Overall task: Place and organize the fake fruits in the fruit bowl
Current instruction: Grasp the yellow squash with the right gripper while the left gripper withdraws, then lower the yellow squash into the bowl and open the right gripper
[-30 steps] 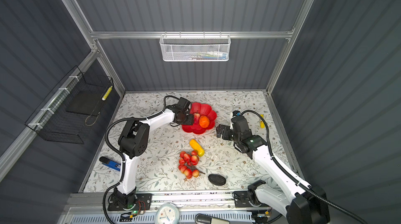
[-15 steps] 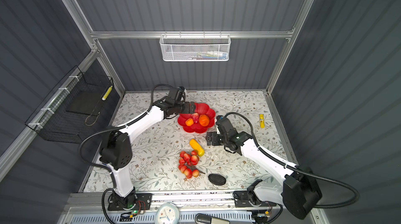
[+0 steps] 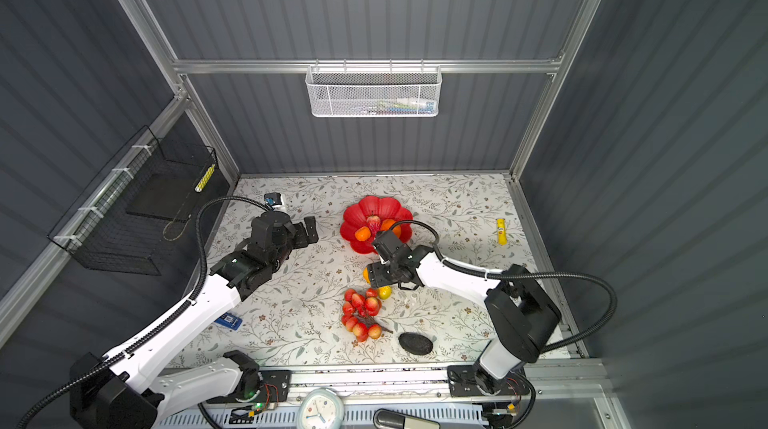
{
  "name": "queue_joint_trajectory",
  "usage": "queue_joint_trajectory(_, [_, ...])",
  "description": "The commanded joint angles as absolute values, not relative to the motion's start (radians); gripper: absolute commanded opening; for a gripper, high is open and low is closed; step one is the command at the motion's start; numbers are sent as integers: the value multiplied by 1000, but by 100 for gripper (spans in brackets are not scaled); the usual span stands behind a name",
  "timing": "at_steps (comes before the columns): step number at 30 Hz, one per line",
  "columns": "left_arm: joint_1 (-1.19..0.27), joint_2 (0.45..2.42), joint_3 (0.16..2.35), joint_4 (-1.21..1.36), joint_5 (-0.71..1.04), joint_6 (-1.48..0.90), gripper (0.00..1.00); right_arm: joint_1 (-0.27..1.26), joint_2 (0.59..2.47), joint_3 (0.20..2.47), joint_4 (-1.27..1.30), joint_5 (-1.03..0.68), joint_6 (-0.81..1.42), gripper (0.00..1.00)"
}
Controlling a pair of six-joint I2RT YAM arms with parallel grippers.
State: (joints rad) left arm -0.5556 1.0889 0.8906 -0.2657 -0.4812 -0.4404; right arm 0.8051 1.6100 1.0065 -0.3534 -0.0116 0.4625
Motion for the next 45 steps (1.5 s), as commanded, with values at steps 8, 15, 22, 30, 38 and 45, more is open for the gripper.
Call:
queue_joint_trajectory(8, [-549,989,860,-359,-585,-506,100,818,1759,1065,-316,24,458,60])
queue_joint_trajectory(15, [-548,994,866,-359,-580,-513,100,818,1772,1067,-301,61,466,38])
queue_joint_trajectory(22, [-548,1031,871,-324,-561,-506,100,791,1587,993,-396,154,446,32])
queue_joint_trajectory(30, [-548,1073,870,-304,-503,-537,100,681,1417,1039,-489,129,279,31])
queue_joint_trajectory(38, [-546,1051,819,-292,-468,-595,100,623,1686,1342,-495,107,42,28])
queue_joint_trajectory(45, [-546,1018,808,-317,-474,-599,100,624,1867,1472,-490,36,-42,29])
